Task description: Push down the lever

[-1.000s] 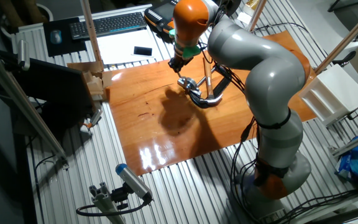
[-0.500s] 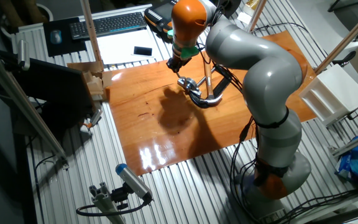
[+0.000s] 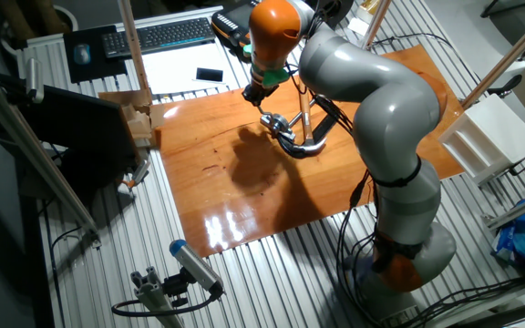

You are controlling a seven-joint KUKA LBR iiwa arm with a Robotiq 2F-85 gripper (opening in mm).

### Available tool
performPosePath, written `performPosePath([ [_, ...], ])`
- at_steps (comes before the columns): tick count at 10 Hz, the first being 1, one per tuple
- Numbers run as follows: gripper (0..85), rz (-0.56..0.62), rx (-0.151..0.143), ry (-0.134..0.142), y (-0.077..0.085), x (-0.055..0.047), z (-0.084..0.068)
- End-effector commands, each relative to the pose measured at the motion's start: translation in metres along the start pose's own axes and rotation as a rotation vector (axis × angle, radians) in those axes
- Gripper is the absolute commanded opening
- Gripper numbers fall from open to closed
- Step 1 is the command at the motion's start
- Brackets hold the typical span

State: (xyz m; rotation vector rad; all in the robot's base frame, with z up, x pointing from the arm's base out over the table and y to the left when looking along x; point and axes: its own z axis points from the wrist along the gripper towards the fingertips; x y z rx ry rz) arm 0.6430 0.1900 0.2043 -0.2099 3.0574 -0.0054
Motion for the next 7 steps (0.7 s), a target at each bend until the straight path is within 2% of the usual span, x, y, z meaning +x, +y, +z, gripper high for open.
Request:
performPosePath([
  [1, 0.0, 0.002, 0.000, 0.003, 0.000, 0.000, 0.001],
  [3, 0.0, 0.006, -0.005, 0.013, 0.000, -0.001, 0.003],
  [7, 0.0, 0.007, -0.006, 0.002, -0.002, -0.003, 0.012],
])
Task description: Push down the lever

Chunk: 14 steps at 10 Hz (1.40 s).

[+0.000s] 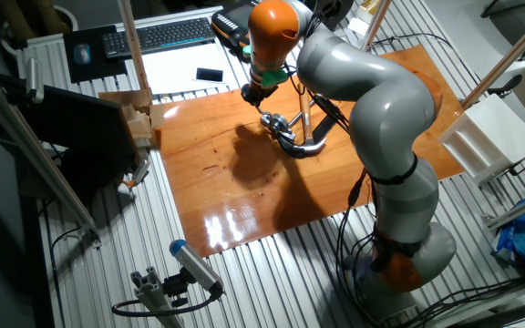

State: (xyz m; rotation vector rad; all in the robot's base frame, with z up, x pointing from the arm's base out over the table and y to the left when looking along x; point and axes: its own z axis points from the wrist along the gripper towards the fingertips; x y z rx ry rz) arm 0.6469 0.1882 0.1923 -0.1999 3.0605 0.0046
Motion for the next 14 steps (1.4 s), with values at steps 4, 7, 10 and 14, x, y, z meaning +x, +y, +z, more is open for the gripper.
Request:
performPosePath([
  [4, 0.0, 0.012, -0.003, -0.003, 0.0043, 0.0012, 0.0044],
  [7, 0.0, 0.012, -0.005, 0.001, 0.0032, 0.0007, 0.0025],
  [10, 0.0, 0.011, -0.014, 0.000, 0.0015, 0.0002, 0.0013],
  [14, 0.0, -0.001, -0.028, -0.116, -0.0008, -0.0007, 0.0009],
])
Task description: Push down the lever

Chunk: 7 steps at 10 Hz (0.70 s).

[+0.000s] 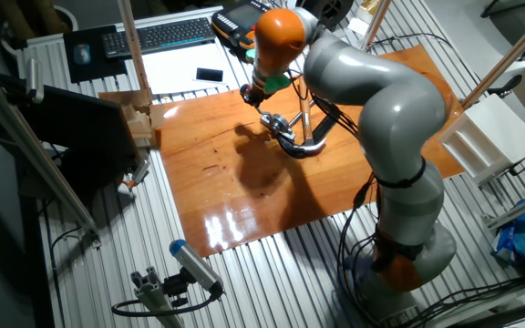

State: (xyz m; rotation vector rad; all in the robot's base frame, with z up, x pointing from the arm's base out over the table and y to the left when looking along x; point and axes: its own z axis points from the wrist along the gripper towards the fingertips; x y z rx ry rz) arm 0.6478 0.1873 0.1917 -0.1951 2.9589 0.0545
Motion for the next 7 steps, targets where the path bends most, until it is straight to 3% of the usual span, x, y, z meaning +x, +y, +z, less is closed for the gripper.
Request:
performPosePath([
  [1, 0.0, -0.001, 0.003, -0.014, -0.001, 0.000, 0.000],
  [2, 0.0, -0.001, 0.002, -0.021, -0.002, 0.000, 0.000],
  [3, 0.0, 0.004, -0.004, -0.046, -0.003, -0.001, -0.002],
  [6, 0.0, 0.000, -0.018, -0.071, -0.008, -0.004, -0.016],
  [7, 0.0, 0.006, -0.029, -0.096, -0.008, -0.004, -0.017],
])
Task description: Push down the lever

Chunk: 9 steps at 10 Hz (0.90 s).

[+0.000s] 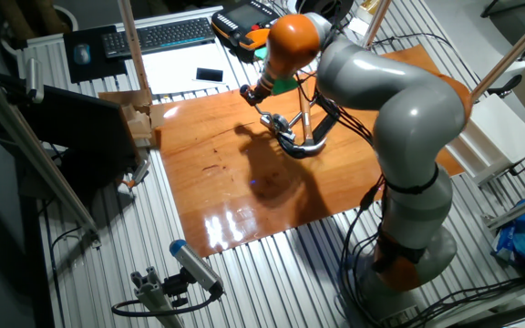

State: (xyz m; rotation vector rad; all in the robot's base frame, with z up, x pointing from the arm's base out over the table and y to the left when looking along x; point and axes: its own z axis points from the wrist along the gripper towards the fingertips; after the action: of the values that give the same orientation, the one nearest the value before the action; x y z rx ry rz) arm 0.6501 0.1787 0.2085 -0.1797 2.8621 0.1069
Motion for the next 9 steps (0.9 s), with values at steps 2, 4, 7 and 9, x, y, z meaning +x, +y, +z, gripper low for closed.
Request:
performPosePath([
  [2, 0.0, 0.010, -0.008, -0.028, 0.001, 0.000, 0.001],
  [4, 0.0, 0.012, -0.005, -0.025, 0.005, 0.001, 0.001],
  [7, 0.0, 0.022, -0.006, -0.032, 0.009, 0.003, 0.007],
  [9, 0.0, 0.029, -0.005, -0.014, 0.010, 0.004, 0.013],
])
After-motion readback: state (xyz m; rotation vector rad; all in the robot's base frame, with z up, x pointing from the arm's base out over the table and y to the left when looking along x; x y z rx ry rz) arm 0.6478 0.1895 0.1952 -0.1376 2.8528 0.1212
